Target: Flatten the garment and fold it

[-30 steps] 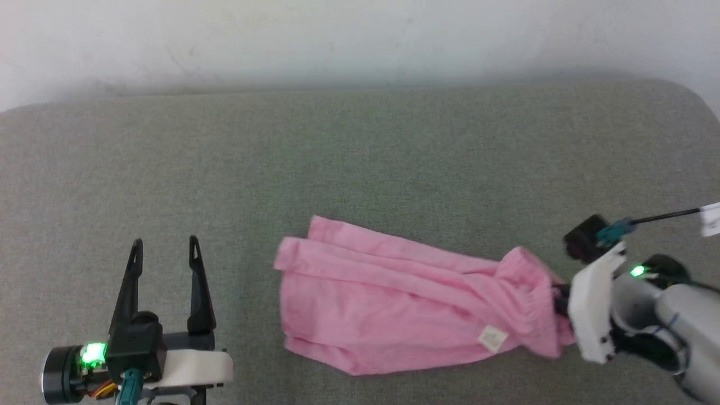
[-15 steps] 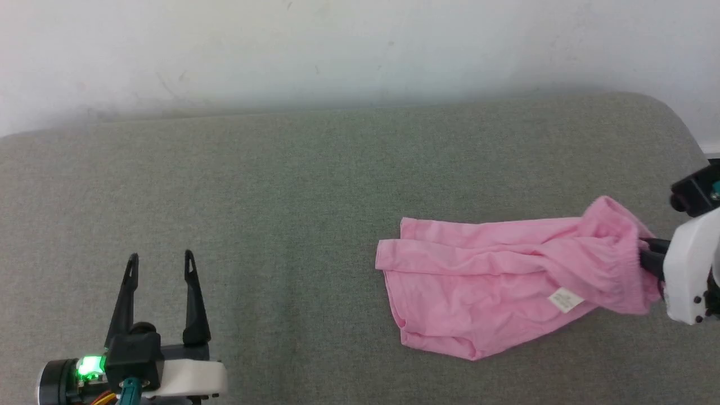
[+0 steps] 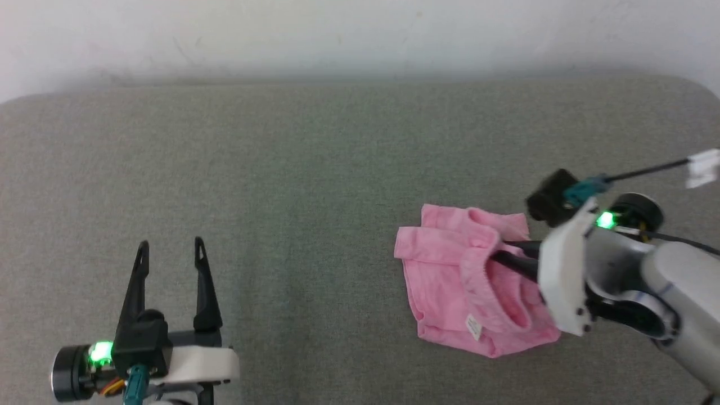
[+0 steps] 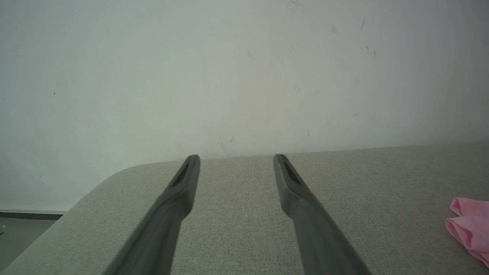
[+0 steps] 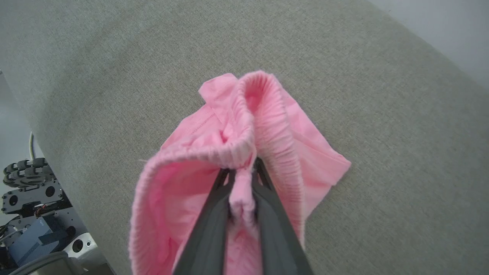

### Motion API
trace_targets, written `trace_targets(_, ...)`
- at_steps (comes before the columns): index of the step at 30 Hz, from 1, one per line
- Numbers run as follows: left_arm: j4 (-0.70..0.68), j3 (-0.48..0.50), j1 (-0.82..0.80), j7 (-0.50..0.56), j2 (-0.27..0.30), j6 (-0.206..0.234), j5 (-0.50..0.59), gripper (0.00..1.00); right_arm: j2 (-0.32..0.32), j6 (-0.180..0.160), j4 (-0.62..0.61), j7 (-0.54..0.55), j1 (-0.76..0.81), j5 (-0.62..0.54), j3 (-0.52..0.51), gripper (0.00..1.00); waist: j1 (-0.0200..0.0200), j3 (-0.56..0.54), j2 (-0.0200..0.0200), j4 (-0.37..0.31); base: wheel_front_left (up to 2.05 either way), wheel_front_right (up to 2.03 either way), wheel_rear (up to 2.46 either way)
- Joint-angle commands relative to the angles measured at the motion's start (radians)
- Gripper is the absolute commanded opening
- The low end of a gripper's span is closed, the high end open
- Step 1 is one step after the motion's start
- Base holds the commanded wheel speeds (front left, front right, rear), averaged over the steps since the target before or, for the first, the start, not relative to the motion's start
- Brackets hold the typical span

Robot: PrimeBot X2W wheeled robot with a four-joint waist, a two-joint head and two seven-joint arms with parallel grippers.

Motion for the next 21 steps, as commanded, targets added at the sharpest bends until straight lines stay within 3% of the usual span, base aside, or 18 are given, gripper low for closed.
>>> trace_targets(1,0.003,-0.001,-0.022,-0.005,-0.005,-0.006,0.01,1.0,0.016,-0.002,0.016,0.002,-0.014,-0.01,0.006,0.0,0.0,0.033,0.0,0.027,0.0,0.0,0.0)
trace_targets(6,0.014,-0.003,-0.061,-0.005,-0.019,-0.013,0.015,1.0,0.126,-0.002,0.197,0.014,-0.065,-0.067,0.091,0.0,0.0,0.069,0.0,0.053,0.0,0.0,0.0)
trace_targets(13,0.027,0.003,-0.072,-0.005,-0.026,-0.008,0.021,1.0,0.196,-0.002,0.384,-0.033,-0.067,-0.063,0.219,0.0,0.0,0.07,0.0,0.052,0.0,0.0,0.0)
trace_targets(14,0.028,0.007,-0.068,-0.005,-0.026,-0.006,0.021,1.0,0.199,-0.002,0.391,-0.051,-0.07,-0.056,0.228,0.15,0.0,0.064,0.0,0.046,0.0,0.0,0.0)
trace_targets(15,0.03,0.01,-0.063,-0.005,-0.025,-0.005,0.021,1.0,0.198,-0.002,0.393,-0.073,-0.076,-0.054,0.236,0.42,0.0,0.057,0.0,0.04,0.0,0.0,0.0)
trace_targets(16,0.033,0.013,-0.058,-0.005,-0.024,-0.005,0.02,1.0,0.193,-0.002,0.39,-0.098,-0.084,-0.056,0.243,0.89,0.0,0.049,0.0,0.035,0.0,0.0,0.0)
trace_targets(17,0.037,0.016,-0.053,-0.005,-0.023,-0.005,0.019,1.0,0.186,-0.002,0.383,-0.127,-0.091,-0.057,0.246,1.0,0.0,0.04,0.0,0.029,0.0,0.0,0.0)
trace_targets(21,0.041,0.032,-0.033,-0.005,-0.016,-0.005,0.019,1.0,0.143,-0.002,0.323,-0.241,-0.107,-0.049,0.227,1.0,0.0,0.002,0.0,0.001,0.0,0.0,0.0)
